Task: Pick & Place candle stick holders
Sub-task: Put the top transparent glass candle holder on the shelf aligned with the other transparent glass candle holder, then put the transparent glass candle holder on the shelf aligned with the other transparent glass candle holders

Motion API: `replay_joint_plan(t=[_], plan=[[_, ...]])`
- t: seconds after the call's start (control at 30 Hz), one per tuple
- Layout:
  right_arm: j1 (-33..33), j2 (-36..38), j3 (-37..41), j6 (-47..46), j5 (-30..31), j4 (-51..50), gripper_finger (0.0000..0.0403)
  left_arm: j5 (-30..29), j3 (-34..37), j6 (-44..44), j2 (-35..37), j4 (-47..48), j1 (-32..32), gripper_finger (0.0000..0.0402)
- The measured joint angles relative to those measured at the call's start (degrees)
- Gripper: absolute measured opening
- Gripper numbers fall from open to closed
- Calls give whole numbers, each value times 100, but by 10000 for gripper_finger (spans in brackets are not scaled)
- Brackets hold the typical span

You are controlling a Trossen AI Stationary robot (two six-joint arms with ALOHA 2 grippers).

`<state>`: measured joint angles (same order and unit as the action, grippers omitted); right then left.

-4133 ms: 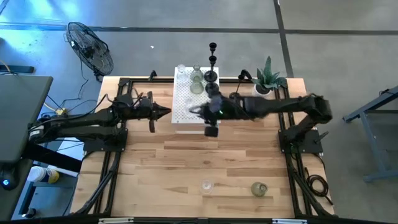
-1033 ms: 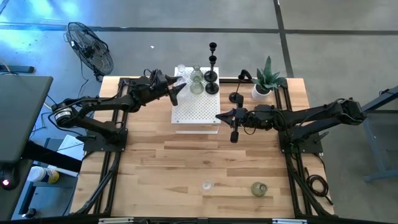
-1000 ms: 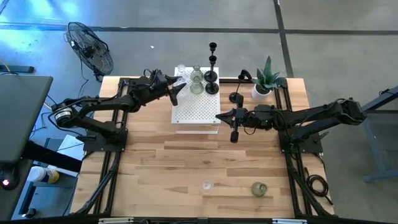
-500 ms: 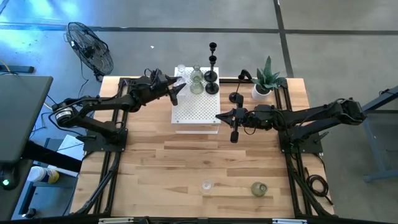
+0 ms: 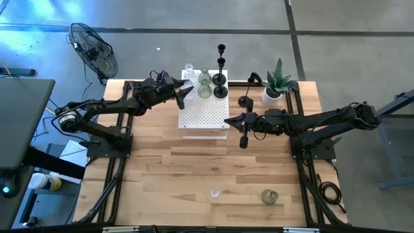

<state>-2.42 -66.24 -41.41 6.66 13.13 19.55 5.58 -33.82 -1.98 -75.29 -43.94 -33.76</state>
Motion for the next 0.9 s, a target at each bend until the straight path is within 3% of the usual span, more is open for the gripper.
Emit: replay_joint_plan(t=[0.4,0.7,0.9], plan=[[0,0,0,0,0,-2,2,-152,0,17,0,-4,0,175],[0,0,0,0,-2,-2,1,-273,0,25,0,-26,0,250],[0,0,0,-4,-2,-9,2,-232,0,348,320,29,0,261]])
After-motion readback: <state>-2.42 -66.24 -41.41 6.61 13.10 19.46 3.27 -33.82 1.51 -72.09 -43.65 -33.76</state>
